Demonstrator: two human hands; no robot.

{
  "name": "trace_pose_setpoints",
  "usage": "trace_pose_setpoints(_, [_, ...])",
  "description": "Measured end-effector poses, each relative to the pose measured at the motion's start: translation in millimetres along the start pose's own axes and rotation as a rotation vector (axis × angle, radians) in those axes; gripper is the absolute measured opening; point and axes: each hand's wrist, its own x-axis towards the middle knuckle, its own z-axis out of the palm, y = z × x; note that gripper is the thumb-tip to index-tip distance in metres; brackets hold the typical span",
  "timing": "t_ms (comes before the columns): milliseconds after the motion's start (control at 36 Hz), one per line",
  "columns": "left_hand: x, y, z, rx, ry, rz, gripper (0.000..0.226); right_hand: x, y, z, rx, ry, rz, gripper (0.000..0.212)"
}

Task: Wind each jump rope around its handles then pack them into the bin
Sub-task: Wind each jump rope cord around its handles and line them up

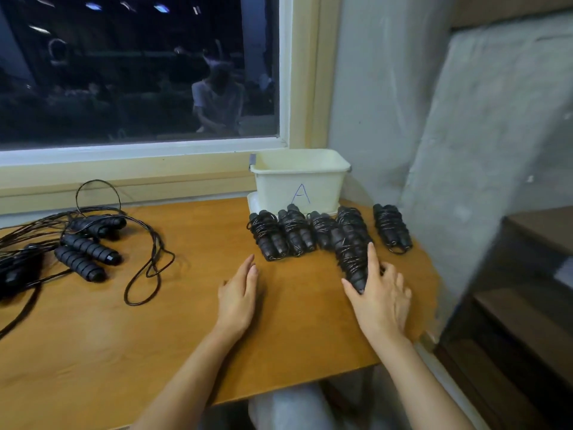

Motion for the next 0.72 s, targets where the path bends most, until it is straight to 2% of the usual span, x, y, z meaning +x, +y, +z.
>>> trace_pose_setpoints(83, [-1, 9, 13, 0.043, -0.022, 0.024, 0.044, 2, 19, -3, -0.141, -0.045, 0.052, 0.090])
trace_pose_setpoints(167, [-2, 16, 23, 0.065, -0.054, 0.045, 0.046, 3, 26, 0, -0.177, -0.116, 0.040, 0.089])
trace_pose_setpoints(361, [6, 48, 55, 0.113, -0.183, 0.132, 0.047, 13, 34, -8, -0.050, -0.121, 0.032, 0.081])
trace_pose_setpoints(528, [19, 79, 96, 0.156, -0.272, 0.228, 0.049, 24, 45, -21, -0.057, -0.074, -0.019, 0.072])
trace_pose_setpoints(722, [37, 106, 128, 0.376, -0.324, 0.275, 0.053, 65, 64, -10, 0.107, -0.008, -0.115, 0.055])
